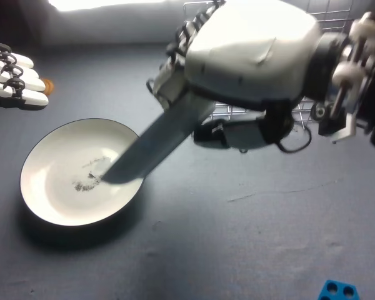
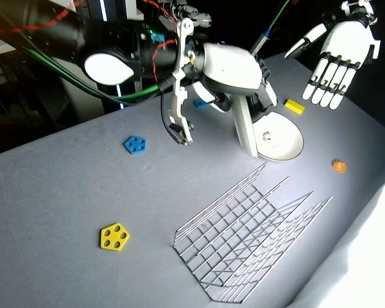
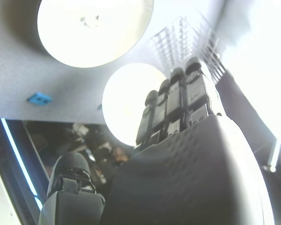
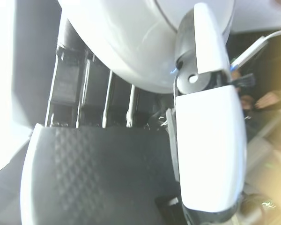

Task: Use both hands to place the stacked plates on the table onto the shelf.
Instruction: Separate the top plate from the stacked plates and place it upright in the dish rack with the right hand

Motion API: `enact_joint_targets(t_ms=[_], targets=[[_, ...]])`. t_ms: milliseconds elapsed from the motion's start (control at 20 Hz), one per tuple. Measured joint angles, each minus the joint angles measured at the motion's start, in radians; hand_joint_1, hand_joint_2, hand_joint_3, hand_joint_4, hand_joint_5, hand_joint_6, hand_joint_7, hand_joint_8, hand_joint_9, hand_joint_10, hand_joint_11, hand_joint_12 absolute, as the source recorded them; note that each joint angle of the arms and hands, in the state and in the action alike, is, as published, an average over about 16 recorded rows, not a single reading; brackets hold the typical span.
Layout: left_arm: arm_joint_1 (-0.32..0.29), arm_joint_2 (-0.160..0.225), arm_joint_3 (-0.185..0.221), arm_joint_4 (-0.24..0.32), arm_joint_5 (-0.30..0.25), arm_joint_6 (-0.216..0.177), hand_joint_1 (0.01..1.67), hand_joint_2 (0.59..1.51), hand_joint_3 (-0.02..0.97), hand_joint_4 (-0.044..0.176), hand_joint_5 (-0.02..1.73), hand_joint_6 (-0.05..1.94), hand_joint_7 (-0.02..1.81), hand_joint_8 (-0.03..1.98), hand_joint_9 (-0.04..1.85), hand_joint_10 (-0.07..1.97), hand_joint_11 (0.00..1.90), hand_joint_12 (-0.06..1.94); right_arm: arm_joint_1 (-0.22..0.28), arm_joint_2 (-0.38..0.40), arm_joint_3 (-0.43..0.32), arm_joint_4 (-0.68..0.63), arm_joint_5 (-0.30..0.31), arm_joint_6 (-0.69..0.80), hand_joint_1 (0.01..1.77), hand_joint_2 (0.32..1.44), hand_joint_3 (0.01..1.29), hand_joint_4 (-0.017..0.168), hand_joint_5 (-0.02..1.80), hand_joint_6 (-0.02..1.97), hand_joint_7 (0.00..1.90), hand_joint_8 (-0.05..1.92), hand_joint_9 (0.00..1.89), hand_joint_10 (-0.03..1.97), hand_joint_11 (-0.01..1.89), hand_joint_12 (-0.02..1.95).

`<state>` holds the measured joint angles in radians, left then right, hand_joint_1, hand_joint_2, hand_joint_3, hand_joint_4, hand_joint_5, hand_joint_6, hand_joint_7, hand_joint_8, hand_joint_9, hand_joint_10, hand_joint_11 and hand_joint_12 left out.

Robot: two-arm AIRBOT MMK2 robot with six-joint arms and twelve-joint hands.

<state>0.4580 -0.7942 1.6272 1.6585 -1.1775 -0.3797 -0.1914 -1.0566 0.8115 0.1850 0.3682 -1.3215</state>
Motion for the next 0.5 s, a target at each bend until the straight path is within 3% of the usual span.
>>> enact_joint_targets(t_ms=[500], targets=[[-0.05, 0.007, -0.021, 0.02, 0.002, -0.008, 0.02, 1.102, 0.017, -0.002, 0.02, 0.01, 0.02, -0.01, 0.02, 0.01, 0.02, -0.01, 0.122, 0.138, -0.027, 0.197, -0.075, 0.179, 1.16, 1.03, 0.01, -0.001, 0.9, 1.1, 0.92, 1.03, 1.01, 0.6, 0.65, 1.38]])
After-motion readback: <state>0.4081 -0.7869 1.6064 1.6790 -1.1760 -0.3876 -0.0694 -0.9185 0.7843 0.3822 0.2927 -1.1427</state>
